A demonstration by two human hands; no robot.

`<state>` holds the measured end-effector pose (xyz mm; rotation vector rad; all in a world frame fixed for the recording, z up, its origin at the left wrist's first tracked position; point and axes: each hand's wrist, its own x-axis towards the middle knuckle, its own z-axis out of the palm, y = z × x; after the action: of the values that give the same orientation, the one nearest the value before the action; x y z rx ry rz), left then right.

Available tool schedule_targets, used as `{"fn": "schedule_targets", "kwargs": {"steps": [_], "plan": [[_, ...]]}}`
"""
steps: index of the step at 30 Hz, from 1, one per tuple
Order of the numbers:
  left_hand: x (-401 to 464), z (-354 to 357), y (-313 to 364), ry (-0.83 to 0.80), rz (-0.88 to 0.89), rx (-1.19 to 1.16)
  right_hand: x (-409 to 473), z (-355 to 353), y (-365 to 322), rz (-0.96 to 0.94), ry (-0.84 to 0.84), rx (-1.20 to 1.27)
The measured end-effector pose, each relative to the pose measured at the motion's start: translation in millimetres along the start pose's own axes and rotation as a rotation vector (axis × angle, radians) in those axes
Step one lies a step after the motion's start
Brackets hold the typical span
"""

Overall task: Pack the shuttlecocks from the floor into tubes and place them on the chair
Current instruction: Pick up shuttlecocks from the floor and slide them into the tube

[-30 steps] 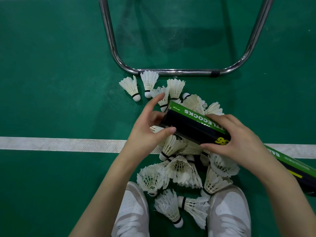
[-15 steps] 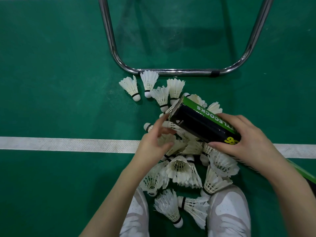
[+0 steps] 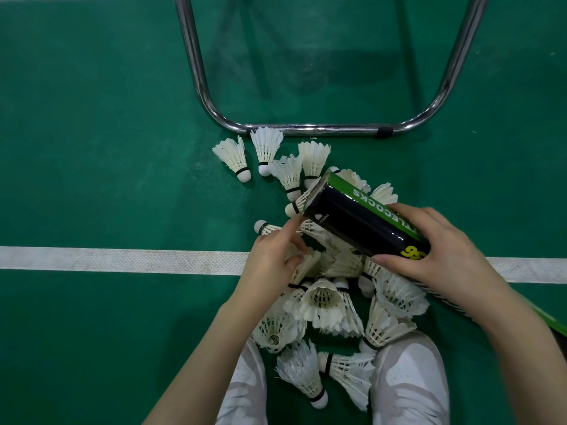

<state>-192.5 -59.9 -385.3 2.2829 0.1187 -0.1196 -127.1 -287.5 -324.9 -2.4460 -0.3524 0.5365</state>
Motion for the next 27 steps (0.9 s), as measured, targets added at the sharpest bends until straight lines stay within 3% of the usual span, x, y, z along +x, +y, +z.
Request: {"fn": "schedule_targets", "kwargs": {"steps": [9,19,27], "plan": [[-2.9,-31.7,10.9,0.159,-0.176,-0.377,-0.5,0.3,-3.2,0.006,0.004,0.004],[9.4,-71.1,28.6,0.558,-0.180,-0.849,0.3,0.2,-3.0,0.003,-0.011,-0.001],[10.1,-69.6,33.2,0.551,-0.244,-1.036,3.0,4.3,-2.7,-0.034,-0.025,-0.031]]}}
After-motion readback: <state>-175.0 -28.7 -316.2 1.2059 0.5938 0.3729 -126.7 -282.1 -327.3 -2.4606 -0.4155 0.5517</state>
